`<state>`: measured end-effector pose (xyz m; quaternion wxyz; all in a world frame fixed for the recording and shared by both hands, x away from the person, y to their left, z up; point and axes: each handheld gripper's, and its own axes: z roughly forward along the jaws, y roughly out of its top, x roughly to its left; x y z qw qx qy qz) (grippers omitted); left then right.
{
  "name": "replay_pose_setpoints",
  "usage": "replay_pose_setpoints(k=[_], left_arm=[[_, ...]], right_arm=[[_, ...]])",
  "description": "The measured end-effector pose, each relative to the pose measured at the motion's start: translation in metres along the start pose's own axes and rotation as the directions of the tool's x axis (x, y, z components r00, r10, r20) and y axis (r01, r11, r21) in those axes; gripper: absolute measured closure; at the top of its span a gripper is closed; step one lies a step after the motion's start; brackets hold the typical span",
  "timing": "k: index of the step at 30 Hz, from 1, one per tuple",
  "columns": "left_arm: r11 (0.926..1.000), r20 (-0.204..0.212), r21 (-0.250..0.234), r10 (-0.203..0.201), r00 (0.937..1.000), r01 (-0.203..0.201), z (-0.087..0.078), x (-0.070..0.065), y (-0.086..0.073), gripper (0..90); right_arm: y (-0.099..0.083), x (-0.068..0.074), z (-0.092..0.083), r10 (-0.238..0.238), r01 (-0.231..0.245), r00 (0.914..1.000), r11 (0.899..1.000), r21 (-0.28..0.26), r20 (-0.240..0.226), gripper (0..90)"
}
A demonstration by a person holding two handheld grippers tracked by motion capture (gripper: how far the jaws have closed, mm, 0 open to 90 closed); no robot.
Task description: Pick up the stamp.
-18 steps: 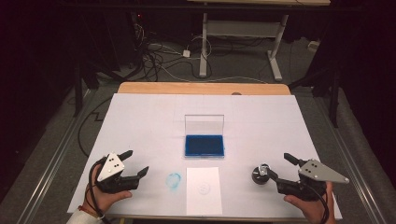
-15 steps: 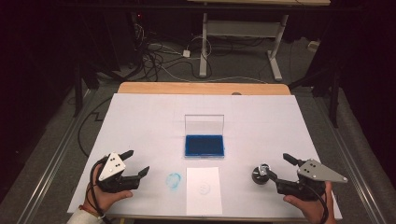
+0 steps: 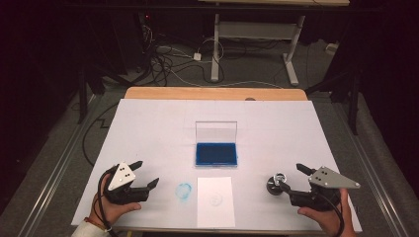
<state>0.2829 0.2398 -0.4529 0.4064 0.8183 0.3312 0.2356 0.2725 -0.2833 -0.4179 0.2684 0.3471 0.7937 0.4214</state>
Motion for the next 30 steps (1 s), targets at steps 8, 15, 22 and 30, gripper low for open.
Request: replay_pose_setpoints(k=[8,15,22,30], left_arm=[[0.9998,0.010,0.019,0.004,0.9999,-0.004,0.003,-0.002,-0.001,21.3],[0.9983,0.007,0.051,0.029,0.9996,-0.029,0.006,-0.004,-0.001,22.0],[0.9979,0.018,0.062,0.017,0.9997,-0.018,0.008,-0.003,-0.002,22.0],[0.9972,0.022,0.071,0.022,0.9995,-0.023,0.010,-0.005,-0.002,22.0]], right_arm=[[0.008,-0.001,0.006,-0.017,0.023,0.9987,0.993,0.115,-0.048,21.7],[0.015,0.007,0.024,-0.079,0.092,0.9949,0.965,0.248,-0.063,23.8],[0.020,0.004,0.033,-0.077,0.098,0.9940,0.943,0.319,-0.078,29.1],[0.021,0.002,0.039,-0.095,0.123,0.9909,0.926,0.358,-0.095,40.4]])
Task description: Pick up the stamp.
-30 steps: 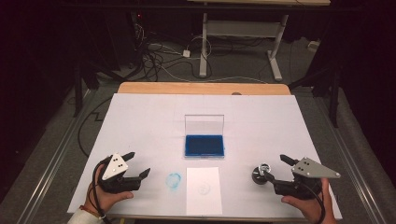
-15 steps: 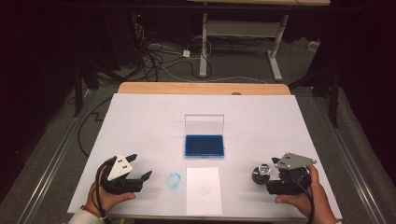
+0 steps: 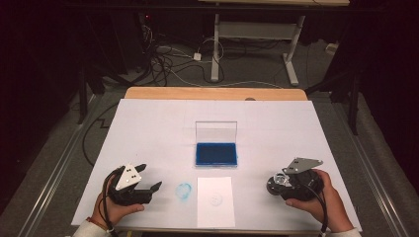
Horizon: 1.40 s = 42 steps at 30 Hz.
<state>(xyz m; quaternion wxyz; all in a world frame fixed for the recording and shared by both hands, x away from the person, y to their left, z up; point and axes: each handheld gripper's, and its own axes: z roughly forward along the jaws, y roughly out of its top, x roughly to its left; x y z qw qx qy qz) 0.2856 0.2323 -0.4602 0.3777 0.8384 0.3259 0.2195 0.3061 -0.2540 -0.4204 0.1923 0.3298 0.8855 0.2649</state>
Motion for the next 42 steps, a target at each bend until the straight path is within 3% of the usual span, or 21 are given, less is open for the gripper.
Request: replay_pose_setpoints(k=[7,14,21,24,27,42], left_arm=[[1.0000,0.007,0.008,-0.005,1.0000,0.005,0.0017,-0.0004,0.0001,22.0],[0.9999,0.018,0.012,-0.002,0.9998,0.002,0.0028,-0.0008,0.0002,21.9],[0.9999,0.024,0.012,0.008,0.9997,-0.008,0.0031,-0.0014,0.0004,21.6],[0.9999,0.025,0.015,0.008,0.9996,-0.008,0.0037,-0.0013,0.0001,21.6],[0.9997,0.027,0.019,0.012,0.9996,-0.012,0.0043,-0.0016,0.0003,21.6],[0.9996,0.030,0.017,0.021,0.9993,-0.021,0.0043,-0.0025,0.0003,21.6]], right_arm=[[0.0038,0.0006,0.0013,-0.011,0.011,0.9999,1.000,-0.003,-0.003,46.8],[0.0056,0.0031,0.0033,-0.032,0.031,0.9994,0.999,0.029,0.012,52.0],[0.0057,-0.0001,0.0054,-0.031,0.031,0.9995,0.999,0.023,-0.008,56.0],[0.0060,-0.0016,0.0051,-0.025,0.025,0.9997,1.000,0.017,-0.006,56.0],[0.0061,-0.0015,0.0057,-0.031,0.031,0.9995,0.999,0.012,0.001,49.5],[0.0079,0.0006,0.0039,-0.063,0.063,0.9980,0.998,0.014,-0.005,56.5]])
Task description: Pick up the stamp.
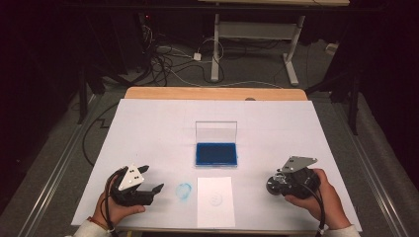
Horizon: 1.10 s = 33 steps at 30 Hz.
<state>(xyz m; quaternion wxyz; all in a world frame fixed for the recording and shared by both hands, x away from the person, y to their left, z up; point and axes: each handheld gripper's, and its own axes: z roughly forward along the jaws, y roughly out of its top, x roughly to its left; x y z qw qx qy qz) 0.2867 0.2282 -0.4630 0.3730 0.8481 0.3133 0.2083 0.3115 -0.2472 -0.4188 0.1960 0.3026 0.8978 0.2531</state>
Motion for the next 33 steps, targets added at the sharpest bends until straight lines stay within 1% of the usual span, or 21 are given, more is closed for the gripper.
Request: replay_pose_setpoints(k=[3,7,9,10,11,14,17,19,20,21,23,24,26,29,30,32,33], left_arm=[[1.0000,0.000,0.002,0.002,1.0000,-0.002,0.000,0.000,0.000,21.6],[1.0000,0.008,-0.006,0.006,0.9999,-0.006,-0.001,0.000,0.000,21.5],[0.9999,0.011,-0.010,0.006,0.9999,-0.006,-0.001,0.000,0.000,20.6],[0.9999,0.019,-0.015,0.008,0.9998,-0.008,-0.001,0.000,0.000,20.1],[0.9997,0.023,-0.021,0.012,0.9997,-0.012,-0.002,0.000,0.000,19.9],[0.9991,0.030,-0.042,0.013,0.9995,-0.012,-0.004,0.000,0.001,18.3],[0.9993,0.027,-0.038,0.008,0.9996,-0.007,-0.003,0.001,0.001,18.1],[0.9994,0.029,-0.036,0.002,0.9996,0.000,-0.002,0.002,0.000,18.1],[0.9993,0.034,-0.036,0.005,0.9994,-0.004,-0.002,0.002,0.000,18.1],[0.9993,0.031,-0.038,0.010,0.9995,-0.009,-0.003,0.002,0.000,18.1],[0.9992,0.025,-0.038,0.013,0.9996,-0.013,-0.002,0.002,0.001,18.1],[0.9992,0.025,-0.038,0.013,0.9996,-0.012,-0.003,0.002,0.001,18.1],[0.9992,0.022,-0.038,0.015,0.9996,-0.014,-0.003,0.001,0.002,18.1],[0.9992,0.022,-0.037,0.016,0.9996,-0.015,-0.002,0.000,0.001,18.2],[0.9994,0.021,-0.030,0.015,0.9997,-0.015,-0.002,0.000,0.000,18.3],[0.9998,0.021,-0.021,0.009,0.9997,-0.009,-0.003,0.000,-0.003,18.5],[0.9998,0.023,-0.021,0.006,0.9997,-0.006,-0.004,0.000,-0.004,18.5]], right_arm=[[0.000,-0.001,0.000,-0.018,0.018,0.9998,1.000,0.003,-0.007,56.7],[0.000,-0.001,0.000,-0.019,0.019,0.9998,1.000,-0.002,-0.011,56.8],[0.000,-0.002,0.000,-0.009,0.008,0.9999,1.000,-0.007,-0.013,56.8],[-0.001,-0.002,0.000,-0.001,0.001,0.9999,1.000,-0.012,-0.016,56.8],[-0.002,-0.003,-0.001,-0.003,0.002,0.9998,1.000,-0.016,-0.021,56.9],[-0.003,-0.004,-0.002,0.003,-0.003,0.9999,1.000,-0.025,-0.013,56.9],[-0.004,-0.004,-0.003,0.016,-0.016,0.9998,0.999,-0.040,-0.012,56.9],[-0.004,-0.005,-0.003,0.012,-0.012,0.9999,0.999,-0.043,-0.006,56.9],[-0.004,-0.005,-0.003,0.012,-0.012,0.9999,0.999,-0.043,-0.006,56.9],[-0.004,-0.006,-0.004,0.026,-0.026,0.9996,0.998,-0.054,0.008,56.9],[-0.004,-0.007,-0.004,0.031,-0.031,0.9994,0.997,-0.065,0.013,56.9],[-0.005,-0.007,-0.006,0.033,-0.032,0.9994,0.996,-0.078,0.009,56.9],[-0.005,-0.007,-0.007,0.038,-0.038,0.9993,0.996,-0.083,0.004,56.9],[-0.004,-0.007,-0.008,0.022,-0.022,0.9997,0.995,-0.097,0.005,56.9],[-0.003,-0.008,-0.009,0.029,-0.027,0.9995,0.993,-0.116,0.014,56.9],[0.000,-0.009,-0.010,0.027,-0.025,0.9996,0.990,-0.137,0.013,56.9],[0.000,-0.009,-0.010,0.027,-0.025,0.9996,0.990,-0.137,0.013,56.9]])
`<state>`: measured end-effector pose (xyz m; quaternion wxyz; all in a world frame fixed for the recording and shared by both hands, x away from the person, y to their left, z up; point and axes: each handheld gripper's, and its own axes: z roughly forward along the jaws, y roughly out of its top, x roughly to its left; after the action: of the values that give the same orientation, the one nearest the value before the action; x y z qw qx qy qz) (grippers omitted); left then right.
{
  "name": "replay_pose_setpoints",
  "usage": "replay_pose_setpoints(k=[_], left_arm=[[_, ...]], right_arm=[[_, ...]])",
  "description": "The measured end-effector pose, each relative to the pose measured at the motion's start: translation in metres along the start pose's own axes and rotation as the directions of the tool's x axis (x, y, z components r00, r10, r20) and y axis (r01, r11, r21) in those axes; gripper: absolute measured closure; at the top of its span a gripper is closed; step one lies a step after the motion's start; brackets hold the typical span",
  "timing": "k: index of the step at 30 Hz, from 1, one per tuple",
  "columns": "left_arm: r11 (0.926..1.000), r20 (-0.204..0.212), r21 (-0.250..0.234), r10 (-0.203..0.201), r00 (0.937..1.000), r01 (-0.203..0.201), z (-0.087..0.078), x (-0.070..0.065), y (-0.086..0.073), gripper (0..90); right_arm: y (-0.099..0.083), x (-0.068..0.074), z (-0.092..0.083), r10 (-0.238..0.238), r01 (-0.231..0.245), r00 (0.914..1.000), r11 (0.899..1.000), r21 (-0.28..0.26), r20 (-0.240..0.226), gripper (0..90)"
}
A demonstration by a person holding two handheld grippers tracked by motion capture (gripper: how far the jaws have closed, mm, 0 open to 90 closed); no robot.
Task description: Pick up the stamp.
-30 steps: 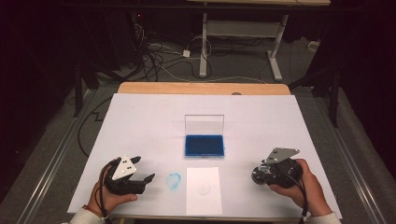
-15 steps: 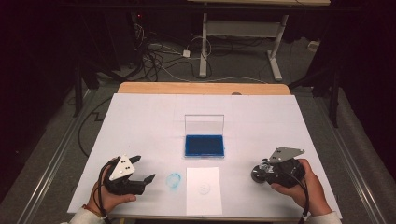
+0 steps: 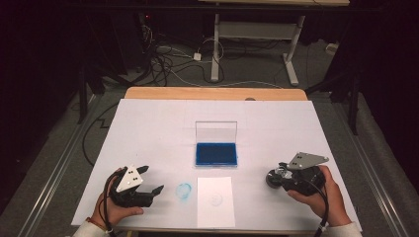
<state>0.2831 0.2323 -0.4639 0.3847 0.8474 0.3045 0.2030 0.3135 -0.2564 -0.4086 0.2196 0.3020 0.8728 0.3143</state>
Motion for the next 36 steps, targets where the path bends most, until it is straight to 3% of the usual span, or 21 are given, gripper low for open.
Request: replay_pose_setpoints(k=[8,21,29,36], left_arm=[[0.9997,-0.011,-0.003,-0.024,0.9997,0.024,0.003,0.007,0.001,18.5],[0.9998,-0.023,-0.002,-0.021,0.9995,0.021,0.001,0.004,0.001,18.3],[0.9998,-0.018,0.012,-0.015,0.9997,0.016,0.001,0.003,-0.001,18.5],[0.9997,-0.012,0.013,-0.019,0.9997,0.020,0.003,0.004,0.000,18.5]], right_arm=[[0.006,-0.008,0.000,0.017,-0.016,0.9993,0.999,-0.043,0.032,56.9],[0.023,-0.014,-0.005,0.027,-0.026,0.9996,0.992,-0.125,0.007,56.9],[0.033,-0.014,-0.004,0.023,-0.023,0.9997,0.989,-0.147,-0.001,57.0],[0.046,-0.014,-0.001,0.023,-0.024,0.9997,0.981,-0.194,-0.008,57.0]])
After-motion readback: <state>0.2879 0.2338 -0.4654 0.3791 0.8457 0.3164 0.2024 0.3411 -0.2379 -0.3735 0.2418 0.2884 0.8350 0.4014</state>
